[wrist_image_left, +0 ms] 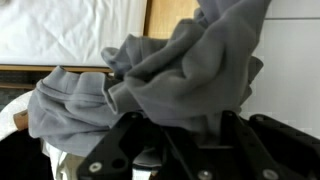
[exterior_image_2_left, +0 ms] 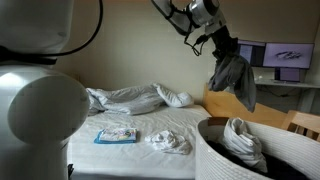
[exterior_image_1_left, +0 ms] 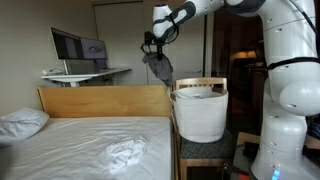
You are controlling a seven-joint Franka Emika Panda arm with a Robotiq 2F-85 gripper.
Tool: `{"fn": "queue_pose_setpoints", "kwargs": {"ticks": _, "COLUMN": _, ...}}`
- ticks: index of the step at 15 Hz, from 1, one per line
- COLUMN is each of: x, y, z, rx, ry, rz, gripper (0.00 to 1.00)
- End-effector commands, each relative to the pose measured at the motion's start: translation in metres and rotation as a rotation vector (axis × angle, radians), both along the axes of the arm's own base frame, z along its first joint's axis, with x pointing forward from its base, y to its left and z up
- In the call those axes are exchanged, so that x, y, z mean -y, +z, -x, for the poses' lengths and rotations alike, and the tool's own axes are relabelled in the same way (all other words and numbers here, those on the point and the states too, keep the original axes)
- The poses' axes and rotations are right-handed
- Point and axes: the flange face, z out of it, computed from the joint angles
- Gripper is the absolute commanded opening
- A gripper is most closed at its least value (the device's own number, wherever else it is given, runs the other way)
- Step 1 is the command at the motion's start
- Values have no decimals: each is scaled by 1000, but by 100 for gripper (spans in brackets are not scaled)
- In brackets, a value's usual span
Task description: Put the clothes in the laundry bag
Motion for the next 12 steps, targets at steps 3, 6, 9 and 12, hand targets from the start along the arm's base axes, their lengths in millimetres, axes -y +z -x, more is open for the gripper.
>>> {"fn": "queue_pose_setpoints", "kwargs": {"ticks": 3, "x": 0, "y": -1, "z": -4, "rx": -4, "ry": 3, "rz": -3, "gripper": 25}}
{"fn": "queue_pose_setpoints", "kwargs": {"ticks": 6, "x": 1, "y": -10, "z": 12, "rx": -7, "ry": 37, "rz": 4, "gripper": 9}}
{"fn": "queue_pose_setpoints", "kwargs": {"ticks": 9, "x": 21, "y": -12, "z": 37, "rx": 18, "ry": 13, "rz": 14, "gripper": 9}}
{"fn": "queue_pose_setpoints", "kwargs": {"ticks": 12, "x": 48, "y": -8, "z": 68, "rx": 46, "ry": -41, "rz": 14, "gripper": 10}}
